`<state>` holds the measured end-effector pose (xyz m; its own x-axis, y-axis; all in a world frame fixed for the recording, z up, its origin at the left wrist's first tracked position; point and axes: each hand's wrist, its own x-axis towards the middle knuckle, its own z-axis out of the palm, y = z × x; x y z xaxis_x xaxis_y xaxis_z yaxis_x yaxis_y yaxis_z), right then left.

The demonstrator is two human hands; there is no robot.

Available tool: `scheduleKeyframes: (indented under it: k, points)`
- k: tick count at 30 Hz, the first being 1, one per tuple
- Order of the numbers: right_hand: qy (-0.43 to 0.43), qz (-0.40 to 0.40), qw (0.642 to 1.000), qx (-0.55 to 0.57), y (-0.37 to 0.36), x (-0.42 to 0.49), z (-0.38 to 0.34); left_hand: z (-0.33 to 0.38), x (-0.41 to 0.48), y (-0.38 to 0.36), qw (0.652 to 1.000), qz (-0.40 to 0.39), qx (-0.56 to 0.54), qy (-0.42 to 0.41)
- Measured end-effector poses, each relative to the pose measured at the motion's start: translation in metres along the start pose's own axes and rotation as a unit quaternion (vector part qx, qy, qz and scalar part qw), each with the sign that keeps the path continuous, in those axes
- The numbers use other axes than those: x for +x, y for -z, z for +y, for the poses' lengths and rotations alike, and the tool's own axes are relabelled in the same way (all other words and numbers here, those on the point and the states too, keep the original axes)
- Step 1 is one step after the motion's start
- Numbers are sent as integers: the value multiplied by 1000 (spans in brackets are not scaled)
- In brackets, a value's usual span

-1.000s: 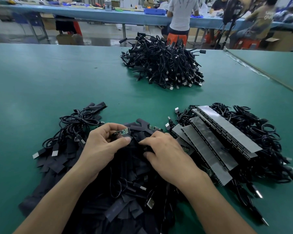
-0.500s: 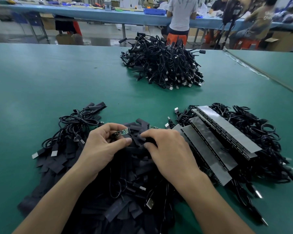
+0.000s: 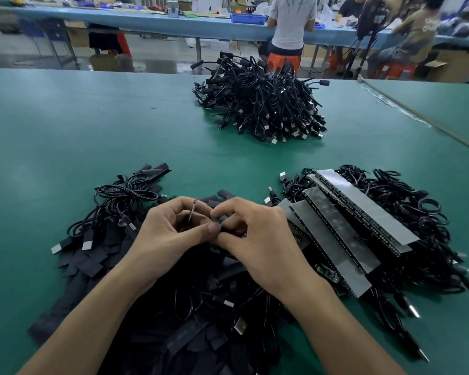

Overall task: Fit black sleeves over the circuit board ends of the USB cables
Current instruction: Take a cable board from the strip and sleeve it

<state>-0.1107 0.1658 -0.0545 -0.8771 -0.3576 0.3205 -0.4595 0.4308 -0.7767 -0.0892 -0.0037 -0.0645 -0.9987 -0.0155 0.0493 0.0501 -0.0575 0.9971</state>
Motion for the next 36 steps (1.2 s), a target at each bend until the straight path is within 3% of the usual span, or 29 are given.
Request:
scheduleKeyframes:
  k: [21, 29, 36]
  points:
    - [17, 37, 997, -61, -1, 0, 2, -7, 5, 2, 1000, 17, 2, 9]
    - [18, 21, 998, -53, -2, -1, 1, -5, 3, 4, 999, -25, -27, 17]
    - [44, 28, 996, -69, -3, -1, 6, -6, 5, 4, 999, 3, 36, 19]
